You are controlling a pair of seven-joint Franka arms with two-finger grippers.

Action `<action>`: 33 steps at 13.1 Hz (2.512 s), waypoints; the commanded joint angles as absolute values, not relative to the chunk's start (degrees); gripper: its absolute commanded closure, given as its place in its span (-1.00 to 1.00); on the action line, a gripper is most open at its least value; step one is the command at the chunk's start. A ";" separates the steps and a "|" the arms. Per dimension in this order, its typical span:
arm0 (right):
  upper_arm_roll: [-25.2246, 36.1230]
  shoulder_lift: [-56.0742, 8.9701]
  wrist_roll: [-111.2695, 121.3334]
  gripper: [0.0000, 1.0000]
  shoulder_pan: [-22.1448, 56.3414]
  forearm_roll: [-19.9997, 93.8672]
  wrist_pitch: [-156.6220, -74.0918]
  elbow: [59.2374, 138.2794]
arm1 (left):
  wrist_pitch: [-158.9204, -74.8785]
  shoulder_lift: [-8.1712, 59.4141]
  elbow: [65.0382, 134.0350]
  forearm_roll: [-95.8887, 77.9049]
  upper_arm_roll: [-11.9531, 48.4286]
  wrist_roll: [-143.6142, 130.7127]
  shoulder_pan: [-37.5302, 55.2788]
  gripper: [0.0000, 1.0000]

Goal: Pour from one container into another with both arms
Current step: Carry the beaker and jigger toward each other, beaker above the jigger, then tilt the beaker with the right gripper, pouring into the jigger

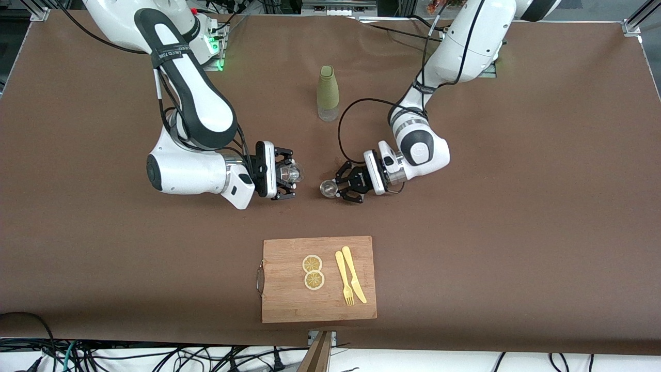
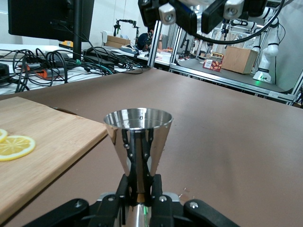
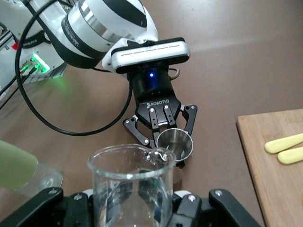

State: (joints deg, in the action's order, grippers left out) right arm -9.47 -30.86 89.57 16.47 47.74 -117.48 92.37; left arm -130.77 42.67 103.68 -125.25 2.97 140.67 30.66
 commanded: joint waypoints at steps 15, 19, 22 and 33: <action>-10.63 -24.17 86.40 1.00 15.55 36.04 -119.53 101.16 | -140.01 43.07 99.76 -141.24 2.02 142.91 42.01 1.00; -10.81 -23.65 86.40 1.00 15.82 33.84 -120.23 101.95 | -141.68 43.51 97.48 -142.21 1.93 142.91 42.98 1.00; -11.33 -21.71 86.40 1.00 15.82 32.61 -120.76 104.41 | -142.21 43.86 96.86 -142.21 1.85 145.98 42.98 1.00; -12.92 -21.62 83.85 1.00 15.82 28.74 -121.99 104.33 | -144.32 43.77 96.15 -146.76 2.19 154.84 43.68 1.00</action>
